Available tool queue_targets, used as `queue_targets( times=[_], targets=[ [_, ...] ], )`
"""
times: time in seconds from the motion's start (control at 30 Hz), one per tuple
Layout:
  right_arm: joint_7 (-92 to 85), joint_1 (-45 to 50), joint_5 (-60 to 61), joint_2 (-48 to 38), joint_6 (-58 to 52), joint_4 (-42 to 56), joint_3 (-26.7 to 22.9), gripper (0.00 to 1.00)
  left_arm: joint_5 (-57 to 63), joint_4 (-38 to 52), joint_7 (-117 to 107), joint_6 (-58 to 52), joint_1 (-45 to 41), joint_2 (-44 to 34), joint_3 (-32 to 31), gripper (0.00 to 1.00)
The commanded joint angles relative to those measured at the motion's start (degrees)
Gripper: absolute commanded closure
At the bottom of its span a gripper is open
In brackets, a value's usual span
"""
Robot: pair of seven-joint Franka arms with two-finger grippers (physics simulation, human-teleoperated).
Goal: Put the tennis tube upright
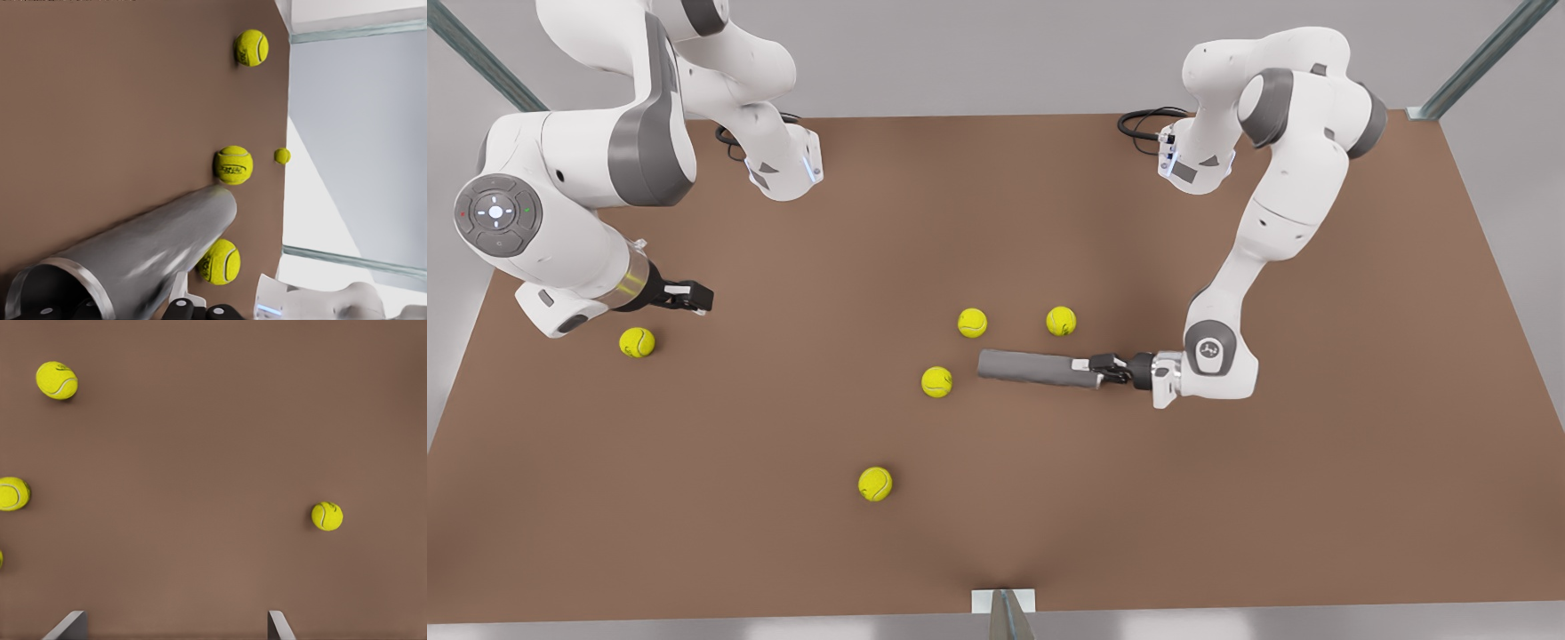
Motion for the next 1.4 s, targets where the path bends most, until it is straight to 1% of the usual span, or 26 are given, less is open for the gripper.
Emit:
queue_targets(
  times=[0.0,0.07,0.2,0.3,0.4,0.43,0.5,0.6,0.67,0.73,0.83,0.93,0.97,1.0,1.1,1.17,1.23,1.37],
  targets=[
    [2.3,0.0,0.1,-0.1,-0.2,0.0,0.0,0.00,1.0,0.0,3.3,-0.6,0.1,-0.5,0.1,0.56],
    [2.3,-0.1,0.1,-0.1,-0.2,0.0,0.0,0.00,1.6,0.0,3.3,-0.9,0.1,-0.7,0.1,0.58],
    [2.2,-0.2,0.2,-0.1,-0.2,0.1,0.0,0.00,4.1,-0.1,1.6,-1.5,0.1,-2.6,0.2,0.71],
    [2.2,-0.2,0.2,-0.1,-0.2,0.1,0.0,0.00,4.8,-0.2,1.1,-2.4,0.1,-3.3,0.2,0.75],
    [2.1,-0.2,0.4,-0.1,-0.2,0.1,0.0,0.00,6.2,-0.2,-0.2,-3.6,0.1,-4.8,0.5,0.75],
    [2.2,-0.1,0.4,-0.1,-0.2,0.1,0.0,0.00,9.3,-0.2,-3.1,-3.8,0.0,-6.2,0.5,0.76],
    [2.2,-0.1,0.4,-0.1,-0.2,0.1,0.0,0.00,10.6,-0.2,-4.2,-4.3,0.0,-7.6,0.9,0.79],
    [2.3,-0.2,0.7,-0.1,-0.2,0.1,0.0,0.00,12.0,-0.2,-5.6,-5.5,-0.1,-9.3,2.0,0.79],
    [2.2,-2.1,3.5,-0.2,-0.3,0.1,0.0,0.00,15.6,-0.1,-8.6,-6.4,-0.1,-11.1,2.0,0.79],
    [6.0,-3.0,5.1,-0.2,-0.3,0.3,-0.1,0.00,16.9,-0.1,-10.0,-6.9,-0.1,-12.4,2.7,0.79],
    [6.0,-2.3,5.2,0.6,-1.3,0.1,0.0,0.00,20.1,0.0,-12.4,-7.4,-0.1,-14.8,3.6,0.79],
    [6.1,-0.8,6.9,2.8,0.4,0.2,0.2,0.00,21.1,0.1,-13.4,-8.0,0.1,-16.7,4.3,0.79],
    [6.2,-0.4,3.8,2.9,1.8,0.3,0.2,0.00,23.0,0.2,-14.7,-8.0,0.2,-17.7,4.2,0.79],
    [5.6,-1.9,4.2,4.4,5.3,0.3,0.2,0.00,23.0,0.1,-15.1,-8.1,0.2,-18.4,4.3,0.79],
    [5.5,-0.2,3.5,4.2,5.1,0.6,0.2,0.00,25.6,0.3,-16.6,-8.2,0.2,-20.3,4.3,0.79],
    [4.8,-0.1,4.5,4.1,5.1,0.9,0.2,0.00,29.4,0.5,-17.0,-8.2,0.3,-22.4,5.3,0.79],
    [5.5,0.8,4.6,4.1,5.2,0.9,0.2,0.00,35.9,0.6,-18.0,-8.2,0.4,-25.4,6.7,0.79],
    [5.5,0.7,3.8,3.7,6.5,1.1,0.2,0.00,44.9,2.0,-18.6,-8.2,0.4,-27.4,9.2,0.79]
  ],
)
